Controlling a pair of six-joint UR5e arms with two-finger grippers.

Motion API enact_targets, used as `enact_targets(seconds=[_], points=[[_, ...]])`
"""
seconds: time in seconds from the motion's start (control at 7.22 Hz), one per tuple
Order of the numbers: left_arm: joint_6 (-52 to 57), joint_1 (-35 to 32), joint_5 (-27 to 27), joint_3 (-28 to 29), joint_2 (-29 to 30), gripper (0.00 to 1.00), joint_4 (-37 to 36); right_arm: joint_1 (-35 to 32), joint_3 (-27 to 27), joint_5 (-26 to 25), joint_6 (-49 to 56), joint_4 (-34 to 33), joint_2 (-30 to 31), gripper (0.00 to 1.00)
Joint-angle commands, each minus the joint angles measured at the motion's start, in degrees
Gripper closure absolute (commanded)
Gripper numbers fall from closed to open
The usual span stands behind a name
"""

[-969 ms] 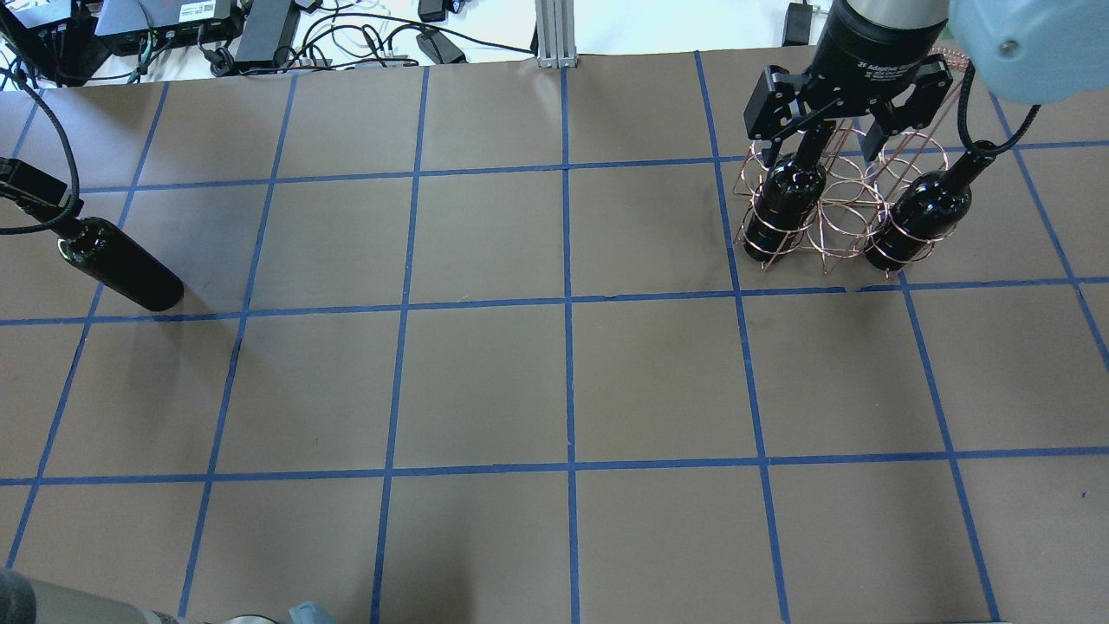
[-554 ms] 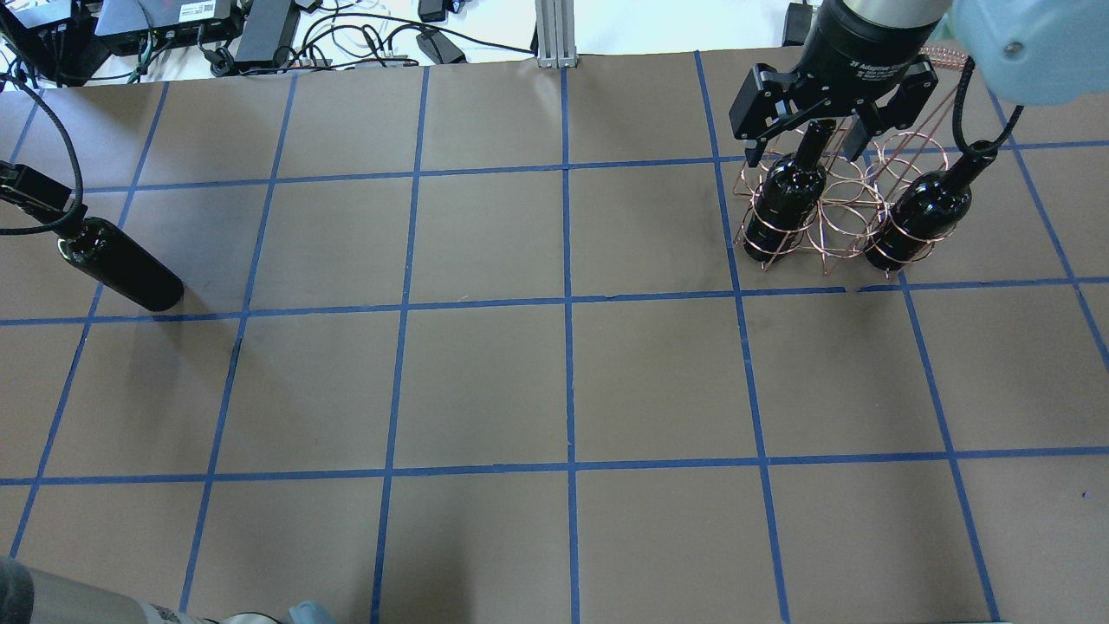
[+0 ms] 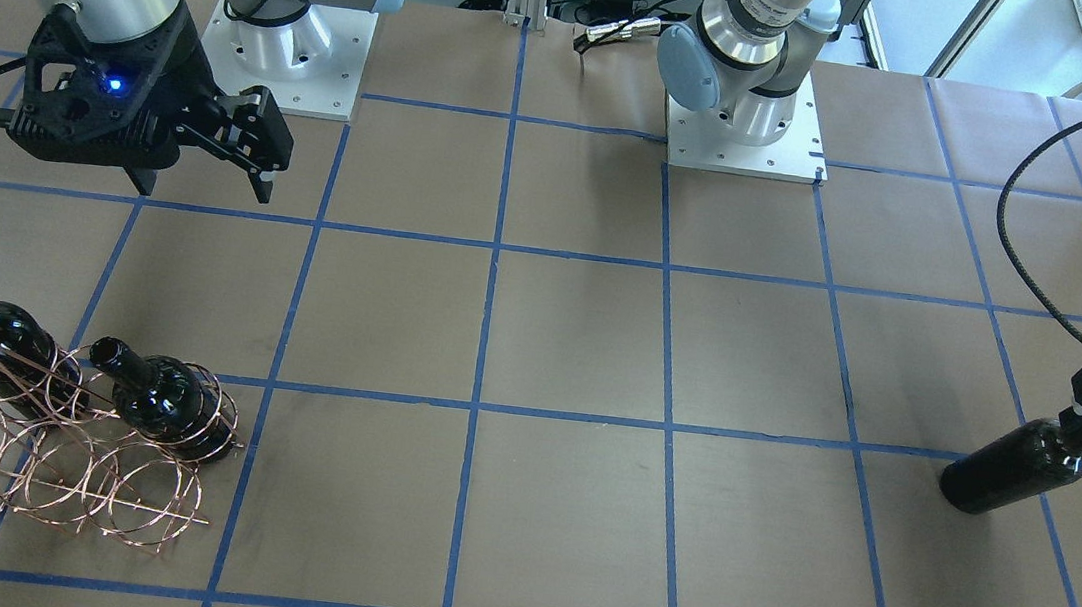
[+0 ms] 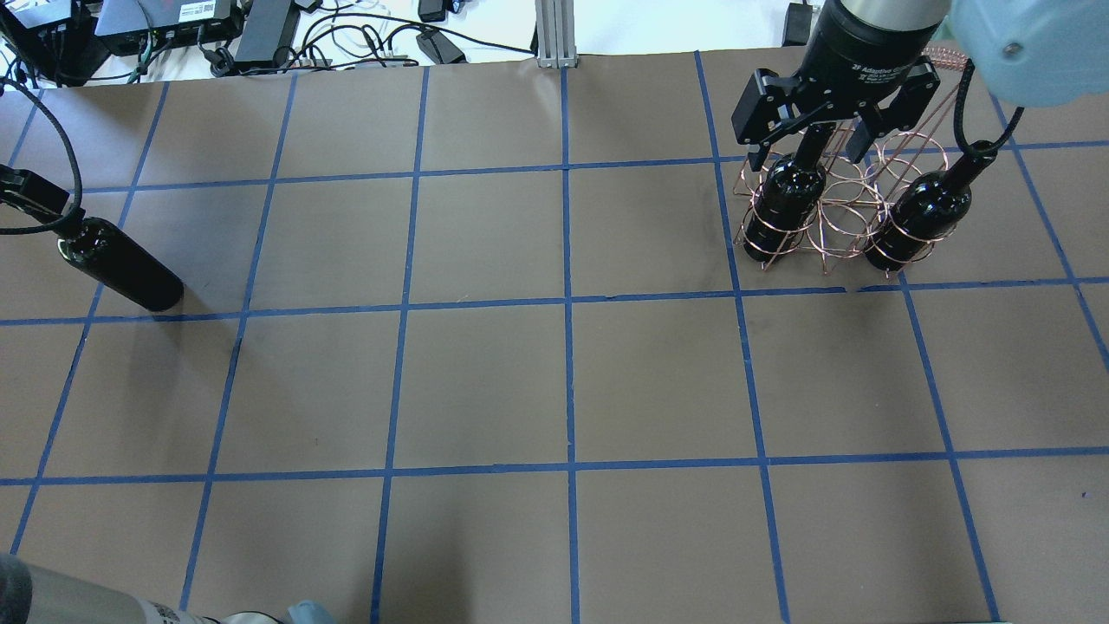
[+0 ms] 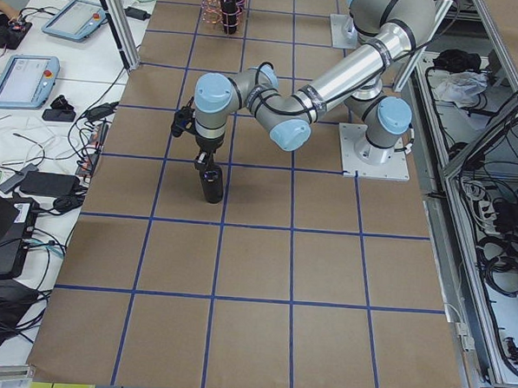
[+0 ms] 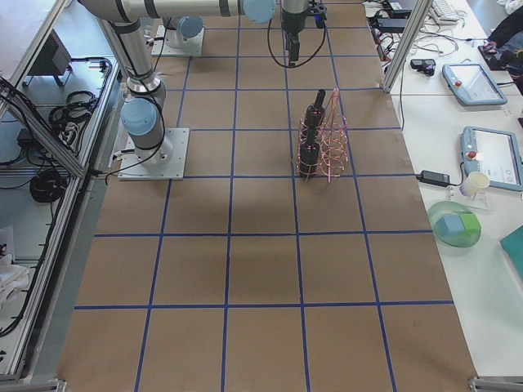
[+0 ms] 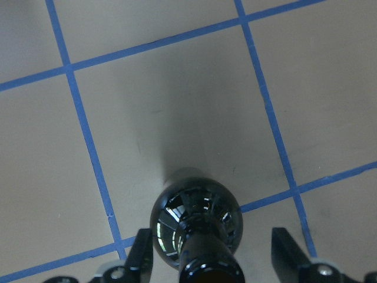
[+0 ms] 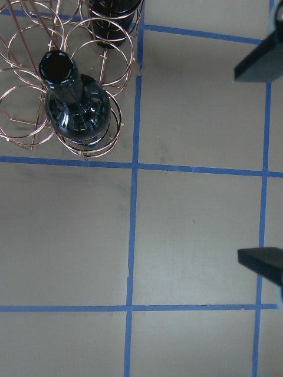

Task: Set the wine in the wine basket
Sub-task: 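Lower the left gripper and close it around the bottle neck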

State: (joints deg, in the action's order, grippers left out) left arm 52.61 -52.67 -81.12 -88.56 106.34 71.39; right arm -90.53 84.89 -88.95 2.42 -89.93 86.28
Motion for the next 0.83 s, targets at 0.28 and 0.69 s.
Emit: enact_targets(seconds=[0.28,0.69], points=[[-0.05,0.11,-0.01,-0.03,-0.09,0.68,0.06,0.00,0.02,-0.17,0.04,0.10,-0.06,0.00],[-2.49,-0.41,-0.53,0.49,-2.00,0.81,0.93,0.00,0.02,-0.17,2.49,0.10,-0.06,0.00]])
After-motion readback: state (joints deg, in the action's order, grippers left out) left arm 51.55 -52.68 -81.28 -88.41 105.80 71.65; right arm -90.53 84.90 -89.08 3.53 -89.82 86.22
